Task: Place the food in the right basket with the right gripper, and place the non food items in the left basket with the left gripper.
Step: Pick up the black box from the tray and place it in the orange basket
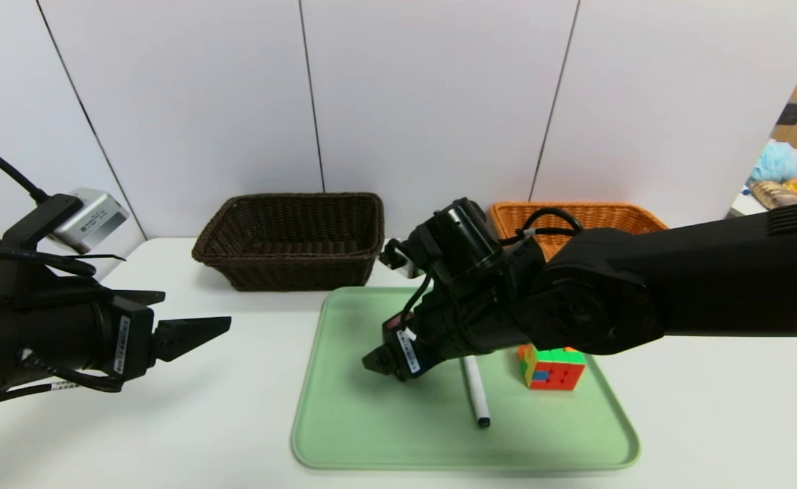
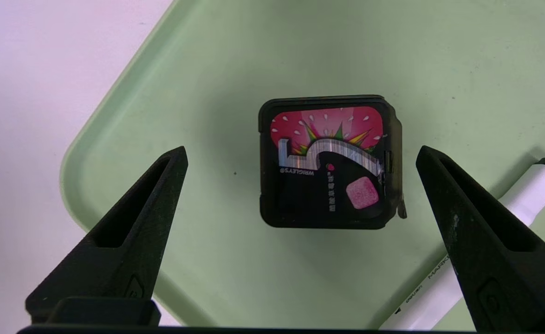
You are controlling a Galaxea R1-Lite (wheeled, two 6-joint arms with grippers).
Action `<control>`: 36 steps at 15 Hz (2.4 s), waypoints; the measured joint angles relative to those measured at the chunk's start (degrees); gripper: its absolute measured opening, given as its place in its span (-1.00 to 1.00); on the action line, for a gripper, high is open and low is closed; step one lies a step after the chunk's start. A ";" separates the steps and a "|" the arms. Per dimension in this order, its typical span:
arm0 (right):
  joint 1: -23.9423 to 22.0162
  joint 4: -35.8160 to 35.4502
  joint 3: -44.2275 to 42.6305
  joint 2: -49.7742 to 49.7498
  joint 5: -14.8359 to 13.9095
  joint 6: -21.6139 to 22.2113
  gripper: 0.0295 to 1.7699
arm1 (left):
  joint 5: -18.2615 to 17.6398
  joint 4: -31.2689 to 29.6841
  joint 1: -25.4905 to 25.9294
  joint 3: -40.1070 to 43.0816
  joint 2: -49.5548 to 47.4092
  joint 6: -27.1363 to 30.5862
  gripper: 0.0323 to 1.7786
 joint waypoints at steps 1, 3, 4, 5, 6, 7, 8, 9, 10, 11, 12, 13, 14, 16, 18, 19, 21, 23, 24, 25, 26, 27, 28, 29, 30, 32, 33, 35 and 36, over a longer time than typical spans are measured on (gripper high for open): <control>-0.05 -0.02 0.00 0.26 0.00 -0.22 0.92 | 0.00 -0.04 0.00 0.16 0.00 0.04 0.90; -0.07 -0.30 -0.04 0.52 -0.02 -0.18 0.92 | 0.01 -0.17 0.00 0.40 -0.01 0.02 0.90; -0.10 -0.50 -0.04 0.61 -0.22 -0.16 0.92 | 0.01 -0.17 0.00 0.44 -0.01 0.09 0.90; -0.10 -0.74 -0.09 0.65 -0.61 -0.18 0.92 | 0.01 -0.20 0.00 0.46 0.00 0.06 0.90; -0.02 -0.83 -0.12 0.67 -1.06 -0.18 0.92 | 0.01 -0.20 -0.01 0.46 0.00 0.04 0.90; 0.06 -0.85 -0.26 0.69 -1.17 -0.20 0.92 | 0.01 -0.20 -0.01 0.46 0.00 0.04 0.90; 0.06 -0.85 -0.37 0.69 -1.21 -0.20 0.92 | 0.00 -0.20 0.00 0.49 0.00 0.04 0.90; 0.09 -0.85 -0.45 0.72 -1.23 -0.18 0.92 | 0.00 -0.26 -0.01 0.49 0.00 0.06 0.90; 0.09 -0.83 -0.48 0.72 -1.21 -0.18 0.80 | 0.01 -0.28 -0.01 0.49 0.00 0.09 0.90; 0.09 -0.88 -0.50 0.74 -1.21 -0.16 0.58 | 0.01 -0.28 -0.04 0.49 0.00 0.09 0.90; 0.09 -1.21 -0.50 0.80 -1.26 -0.16 0.40 | 0.00 -0.28 -0.04 0.49 0.00 0.09 0.90; 0.11 -2.15 -0.50 0.91 -1.28 -0.16 0.23 | 0.01 -0.28 -0.04 0.49 0.00 0.09 0.90; 0.12 -2.86 -0.50 1.00 -1.30 -0.09 0.10 | 0.00 -0.23 0.00 0.49 0.00 0.09 0.90; 0.17 -3.00 -0.45 1.13 -1.28 -0.05 -0.13 | 0.00 -0.20 0.00 0.49 0.00 0.04 0.90; 0.17 -3.04 -0.43 1.22 -1.23 -0.02 -0.14 | 0.01 -0.22 0.00 0.49 0.00 0.04 0.90; 0.17 -3.06 -0.43 1.24 -1.23 0.02 -0.14 | 0.00 -0.20 0.00 0.49 0.00 0.02 0.90; 0.06 -3.04 -0.50 1.13 -1.30 0.02 -0.14 | 0.00 -0.13 0.00 0.55 -0.01 -0.02 0.90; -0.41 -2.93 -1.11 0.59 -1.89 0.13 -0.14 | 0.01 -0.17 0.00 0.55 -0.06 0.00 0.90; -0.71 -2.91 -1.46 0.01 -3.01 0.17 -0.14 | 0.09 -0.13 0.00 0.55 -0.11 0.00 0.90; -1.12 -2.84 -1.83 -0.74 -4.23 0.17 -0.14 | 0.06 -0.13 0.00 0.55 -0.12 0.00 0.90; -1.60 -2.84 -2.18 -1.51 -4.92 0.13 -0.14 | 0.06 -0.17 0.00 0.55 -0.12 0.00 0.90; -2.34 -2.80 -2.62 -2.50 -5.28 0.13 -0.14 | 0.01 -0.26 0.00 0.55 -0.12 0.02 0.90; -3.17 -2.78 -3.01 -3.47 -5.36 0.15 -0.14 | 0.01 -0.26 0.00 0.50 -0.12 0.02 0.90; -3.99 -2.80 -3.40 -4.27 -5.41 0.17 -0.14 | 0.01 -0.28 0.00 0.49 -0.12 0.02 0.90; -5.01 -2.86 -4.11 -5.01 -5.75 0.23 -0.14 | 0.06 -0.26 0.00 0.49 -0.17 -0.02 0.90; -6.91 -2.93 -6.40 -5.84 -8.70 0.37 -0.14 | 0.15 -0.34 0.00 0.46 -0.30 -0.13 0.90; -7.98 -3.02 -7.67 -6.11 -10.96 0.37 -0.14 | 0.15 -0.37 0.00 0.44 -0.32 -0.13 0.90; -10.08 -3.04 -9.11 -6.72 -12.56 0.50 -0.14 | 0.20 -0.44 0.00 0.35 -0.37 -0.13 0.90; -11.48 -3.15 -9.41 -7.17 -12.64 0.55 -0.14 | 0.17 -0.44 0.00 0.33 -0.39 -0.09 0.90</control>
